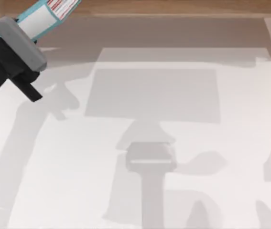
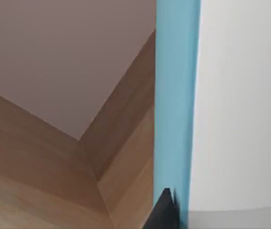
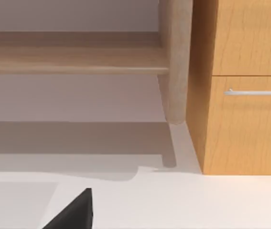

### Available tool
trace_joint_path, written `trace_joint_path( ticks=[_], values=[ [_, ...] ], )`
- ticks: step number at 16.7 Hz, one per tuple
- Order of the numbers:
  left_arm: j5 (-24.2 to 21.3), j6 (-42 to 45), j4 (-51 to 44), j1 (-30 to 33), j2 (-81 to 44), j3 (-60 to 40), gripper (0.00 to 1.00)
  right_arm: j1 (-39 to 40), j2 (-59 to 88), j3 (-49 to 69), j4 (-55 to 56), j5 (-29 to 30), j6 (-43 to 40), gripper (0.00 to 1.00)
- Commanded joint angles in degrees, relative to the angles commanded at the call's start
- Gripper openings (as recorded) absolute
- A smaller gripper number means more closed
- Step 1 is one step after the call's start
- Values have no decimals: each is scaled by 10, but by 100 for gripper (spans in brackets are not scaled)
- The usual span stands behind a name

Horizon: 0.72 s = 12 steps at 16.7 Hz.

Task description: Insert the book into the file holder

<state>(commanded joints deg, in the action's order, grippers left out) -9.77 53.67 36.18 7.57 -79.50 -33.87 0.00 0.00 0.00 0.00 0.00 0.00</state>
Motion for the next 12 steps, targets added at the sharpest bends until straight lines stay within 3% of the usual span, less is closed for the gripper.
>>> trace_joint_path(
  ticks=[6,12],
  values=[
    [-101,194,-16,-171,-12,56,0,0,0,0,0,0,0,100],
    [-162,354,-10,-324,-128,-31,0,0,0,0,0,0,0,100]
  ],
)
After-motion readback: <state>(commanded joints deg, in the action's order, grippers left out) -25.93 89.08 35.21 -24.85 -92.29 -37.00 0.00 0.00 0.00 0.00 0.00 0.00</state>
